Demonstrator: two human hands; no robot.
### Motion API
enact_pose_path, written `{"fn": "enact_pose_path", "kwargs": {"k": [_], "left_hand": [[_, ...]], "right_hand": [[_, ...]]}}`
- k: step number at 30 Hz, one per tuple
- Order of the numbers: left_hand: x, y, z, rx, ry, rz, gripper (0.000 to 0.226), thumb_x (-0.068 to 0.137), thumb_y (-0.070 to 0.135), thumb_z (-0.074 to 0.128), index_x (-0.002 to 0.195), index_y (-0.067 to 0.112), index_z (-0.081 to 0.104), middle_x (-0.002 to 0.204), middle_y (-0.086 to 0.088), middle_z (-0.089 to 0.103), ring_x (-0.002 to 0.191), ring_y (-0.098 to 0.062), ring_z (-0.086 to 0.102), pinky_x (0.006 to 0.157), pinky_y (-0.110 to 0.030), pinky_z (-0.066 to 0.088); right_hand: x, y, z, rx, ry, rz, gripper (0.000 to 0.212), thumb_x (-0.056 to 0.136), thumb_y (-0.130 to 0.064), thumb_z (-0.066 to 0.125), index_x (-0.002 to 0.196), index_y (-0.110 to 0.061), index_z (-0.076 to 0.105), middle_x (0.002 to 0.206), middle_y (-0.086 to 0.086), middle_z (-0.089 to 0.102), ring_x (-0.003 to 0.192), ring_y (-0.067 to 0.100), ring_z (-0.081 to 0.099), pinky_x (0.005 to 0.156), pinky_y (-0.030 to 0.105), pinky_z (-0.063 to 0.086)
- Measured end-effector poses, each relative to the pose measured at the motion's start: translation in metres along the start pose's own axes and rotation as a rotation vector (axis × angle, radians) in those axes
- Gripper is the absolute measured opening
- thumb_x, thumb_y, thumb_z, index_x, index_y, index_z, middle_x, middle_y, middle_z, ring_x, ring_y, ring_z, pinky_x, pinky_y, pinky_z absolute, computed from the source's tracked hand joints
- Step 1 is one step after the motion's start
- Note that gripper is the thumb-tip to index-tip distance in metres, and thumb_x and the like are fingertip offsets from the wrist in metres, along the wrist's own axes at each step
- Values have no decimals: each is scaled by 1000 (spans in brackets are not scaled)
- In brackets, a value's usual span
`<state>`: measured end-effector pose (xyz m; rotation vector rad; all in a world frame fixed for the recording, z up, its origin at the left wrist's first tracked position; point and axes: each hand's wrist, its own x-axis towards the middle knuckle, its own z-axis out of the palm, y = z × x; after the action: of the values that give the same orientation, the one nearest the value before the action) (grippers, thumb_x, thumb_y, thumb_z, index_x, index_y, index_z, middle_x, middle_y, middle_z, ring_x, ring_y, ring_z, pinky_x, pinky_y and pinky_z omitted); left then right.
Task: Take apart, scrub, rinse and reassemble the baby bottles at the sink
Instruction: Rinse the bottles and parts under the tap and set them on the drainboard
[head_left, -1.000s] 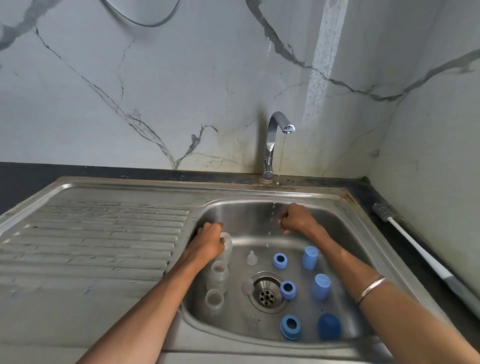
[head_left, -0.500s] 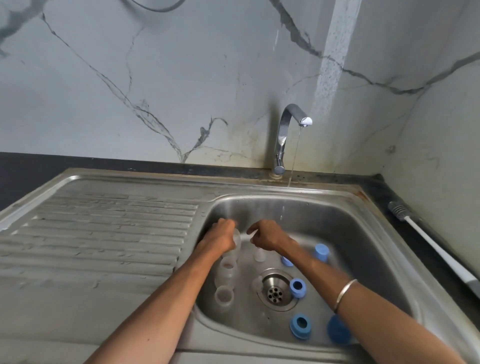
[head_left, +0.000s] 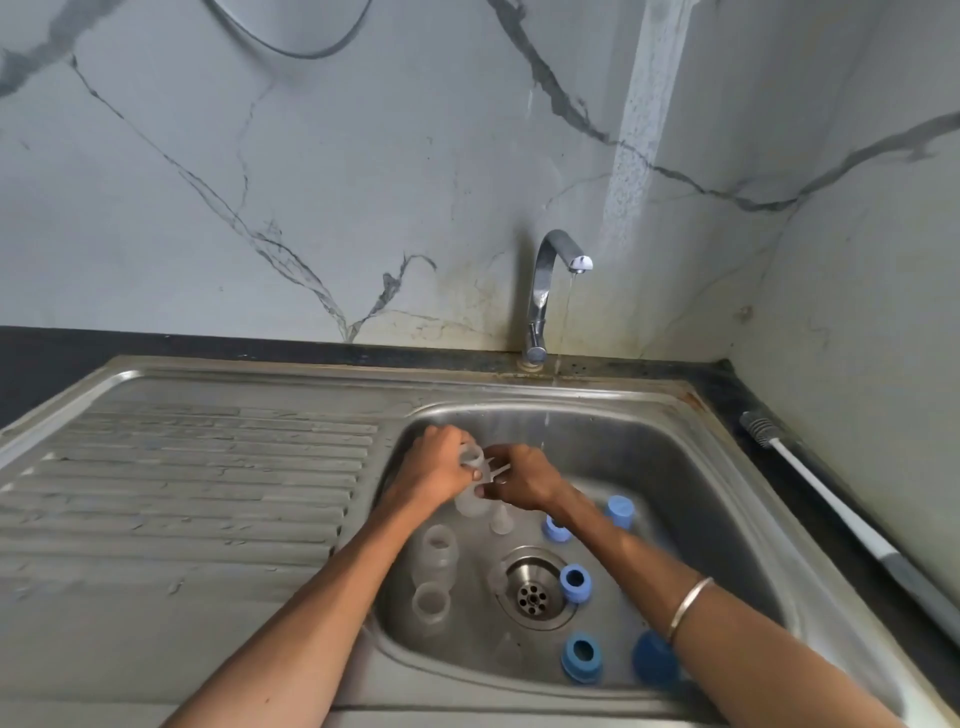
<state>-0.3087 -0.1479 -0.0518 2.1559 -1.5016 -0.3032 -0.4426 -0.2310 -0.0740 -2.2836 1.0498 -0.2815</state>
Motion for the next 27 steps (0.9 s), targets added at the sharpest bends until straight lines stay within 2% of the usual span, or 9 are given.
{"fn": "enact_pose_path", "kwargs": {"k": [3,5,7,9,13,16,19,22,27], "left_hand": [[-4,20,-4,-76,59,26,26,73,27,83,97,29,74,93,7,74,90,-14,68,80,-33,57],[-9,32,-7,-117,116,56,22,76,30,79,97,31,72,91,15,72,86,-9,66,71,-21,51],[-12,44,-6,-220,151,53,29,82,27,77,109,35,68,98,21,66,84,-3,59,61,-2,38],[-8,55,2,-446,189,30,43,82,18,79,122,24,66,110,9,70,87,-4,61,66,4,37],[-2,72,18,-699,233,-9,44,87,27,75,128,15,63,106,-2,73,98,-12,68,86,-20,51],[-2,77,24,-718,240,0,36,96,29,64,126,9,62,99,1,72,97,-12,68,85,-19,48],[0,70,28,-711,196,-8,30,99,29,58,122,11,63,102,3,69,95,-11,65,80,-16,44],[-1,60,30,-822,86,-28,18,97,27,63,115,27,60,102,10,69,97,-9,67,88,-31,56],[1,60,32,-1033,-31,-98,41,87,3,73,120,24,61,102,7,71,95,-12,70,88,-35,59]], "right_hand": [[-16,4,-21,70,71,13,60,78,-31,82,133,-16,60,118,3,70,105,16,66,89,24,49],[-26,6,-33,116,114,35,56,79,-32,82,129,-17,62,117,0,70,104,12,65,87,22,47],[-33,8,-42,181,157,41,52,80,-32,80,127,-17,64,118,-2,70,105,11,65,88,23,49],[-39,10,-50,261,204,41,51,81,-33,79,128,-18,63,120,-6,68,109,12,65,91,27,53],[-38,18,-62,343,263,68,44,80,-42,77,117,-20,71,113,-2,73,102,12,68,88,36,58],[-32,24,-65,433,306,103,37,82,-41,75,111,-19,73,103,-4,75,94,11,70,86,40,59],[-26,29,-64,501,345,110,44,83,-40,76,118,-15,70,110,0,74,99,13,70,88,41,59],[-22,31,-62,572,368,101,53,80,-42,78,124,-16,64,116,2,70,103,18,68,87,45,59],[-18,35,-63,720,374,80,57,73,-46,80,123,-29,60,117,5,68,104,25,68,80,48,61]]}}
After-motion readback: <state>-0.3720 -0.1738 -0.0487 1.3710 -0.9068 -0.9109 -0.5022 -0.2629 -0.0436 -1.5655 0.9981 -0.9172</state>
